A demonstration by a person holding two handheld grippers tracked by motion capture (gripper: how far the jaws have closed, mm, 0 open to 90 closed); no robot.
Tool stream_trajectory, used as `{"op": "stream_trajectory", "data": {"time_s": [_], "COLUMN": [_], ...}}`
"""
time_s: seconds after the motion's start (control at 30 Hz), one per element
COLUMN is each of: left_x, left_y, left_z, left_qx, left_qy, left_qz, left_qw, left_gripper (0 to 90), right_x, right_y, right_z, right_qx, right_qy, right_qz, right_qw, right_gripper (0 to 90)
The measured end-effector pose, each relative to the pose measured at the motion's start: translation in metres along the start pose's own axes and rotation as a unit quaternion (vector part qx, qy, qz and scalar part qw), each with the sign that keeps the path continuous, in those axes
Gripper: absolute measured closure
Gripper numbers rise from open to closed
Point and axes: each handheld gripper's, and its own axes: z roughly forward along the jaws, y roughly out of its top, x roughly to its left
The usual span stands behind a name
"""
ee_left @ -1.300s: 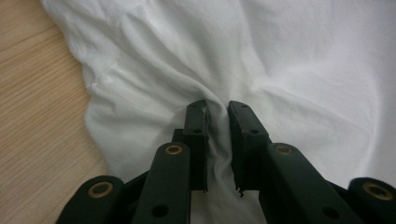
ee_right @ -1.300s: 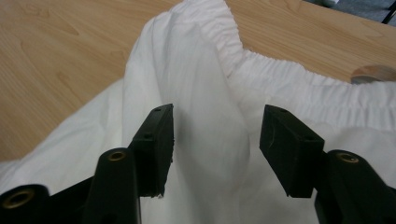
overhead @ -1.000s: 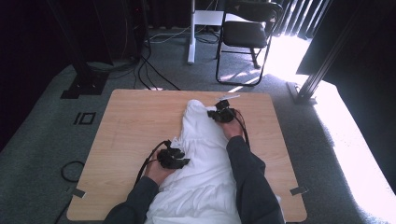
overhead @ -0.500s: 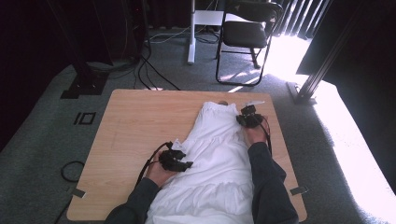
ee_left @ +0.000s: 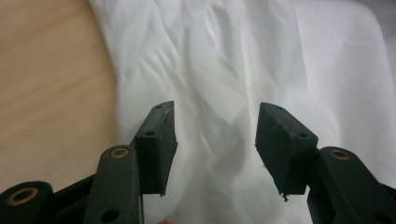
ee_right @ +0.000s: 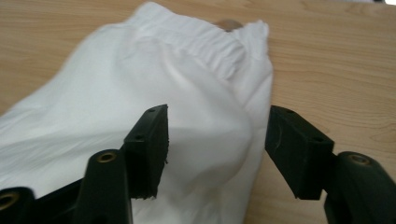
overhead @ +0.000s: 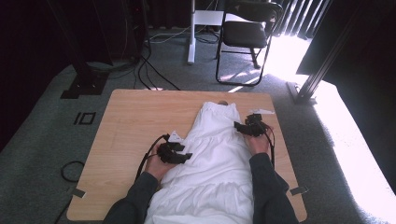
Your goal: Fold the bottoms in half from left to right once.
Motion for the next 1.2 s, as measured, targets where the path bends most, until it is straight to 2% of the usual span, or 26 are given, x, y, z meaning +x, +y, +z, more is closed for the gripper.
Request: {"op": "stream_trajectory", "data": {"time_s": [0.03,0.1,0.2,0.23,0.27,0.3,0.33,0.37,0.4,0.43,0.5,0.57,0.6,0.67,0.7,0.83,0.9,1.0,1.07,1.2], "left_x": [0.005,0.009,0.013,0.018,0.018,0.020,0.022,0.024,0.024,0.025,0.025,0.025,0.025,0.023,0.022,0.022,0.020,0.016,0.010,0.005], "left_y": [0.008,0.014,0.019,0.022,0.022,0.024,0.024,0.025,0.025,0.025,0.024,0.024,0.024,0.023,0.021,0.015,0.011,0.006,-0.003,-0.013], "left_z": [0.002,0.006,0.014,0.025,0.025,0.031,0.036,0.043,0.043,0.049,0.054,0.055,0.055,0.055,0.055,0.050,0.047,0.042,0.034,0.026], "left_qx": [-0.004,-0.004,-0.004,0.005,0.005,0.009,0.010,0.014,0.014,0.018,0.020,0.019,0.019,0.027,0.026,0.021,0.021,0.021,0.019,0.017], "left_qy": [0.007,0.016,0.025,0.035,0.035,0.041,0.042,0.042,0.042,0.044,0.046,0.049,0.049,0.054,0.057,0.050,0.049,0.048,0.043,0.033], "left_qz": [0.000,-0.002,-0.007,-0.011,-0.011,-0.016,-0.018,-0.024,-0.024,-0.030,-0.030,-0.032,-0.032,-0.028,-0.017,-0.027,-0.025,-0.026,-0.022,-0.025], "left_qw": [1.0000,0.9999,0.9996,0.9993,0.9993,0.9990,0.9989,0.9987,0.9987,0.9984,0.9983,0.9981,0.9981,0.9978,0.9979,0.9982,0.9983,0.9983,0.9987,0.9990], "left_gripper": [49.1,49.1,49.2,49.2,49.2,49.2,49.2,49.2,49.3,49.3,49.5,51.2,52.0,53.8,53.8,57.6,57.6,57.6,57.5,57.5], "right_x": [0.006,0.007,0.009,0.010,0.010,0.011,0.013,0.014,0.014,0.015,0.016,0.015,0.014,0.013,0.011,0.010,0.013,0.018,0.021,0.025], "right_y": [-0.009,-0.018,-0.033,-0.038,-0.038,-0.041,-0.044,-0.047,-0.047,-0.046,-0.047,-0.051,-0.053,-0.055,-0.056,-0.063,-0.068,-0.076,-0.081,-0.089], "right_z": [-0.013,-0.018,-0.009,-0.001,-0.001,0.004,0.010,0.014,0.014,0.010,0.006,0.005,0.004,0.002,0.001,-0.006,-0.010,-0.017,-0.021,-0.028], "right_qx": [-0.020,-0.030,0.009,0.037,0.037,0.049,0.069,0.080,0.080,0.080,0.080,0.092,0.087,0.084,0.083,0.079,0.073,0.069,0.065,0.061], "right_qy": [0.009,0.017,0.042,0.045,0.045,0.036,0.028,0.007,0.007,-0.010,-0.032,-0.043,-0.050,-0.048,-0.042,-0.032,-0.034,-0.029,-0.024,-0.017], "right_qz": [-0.004,0.001,-0.009,-0.016,-0.016,-0.022,-0.035,-0.040,-0.040,-0.038,-0.044,-0.050,-0.050,-0.041,-0.030,-0.017,-0.022,-0.017,-0.016,-0.015], "right_qw": [0.9997,0.9994,0.9990,0.9982,0.9982,0.9979,0.9966,0.9960,0.9960,0.9960,0.9953,0.9936,0.9937,0.9944,0.9952,0.9962,0.9965,0.9970,0.9975,0.9979], "right_gripper": [38.8,40.2,39.8,40.2,40.2,44.8,58.7,75.2,75.2,84.0,84.4,76.9,74.1,74.0,73.9,74.4,74.3,73.7,73.2,72.3]}}
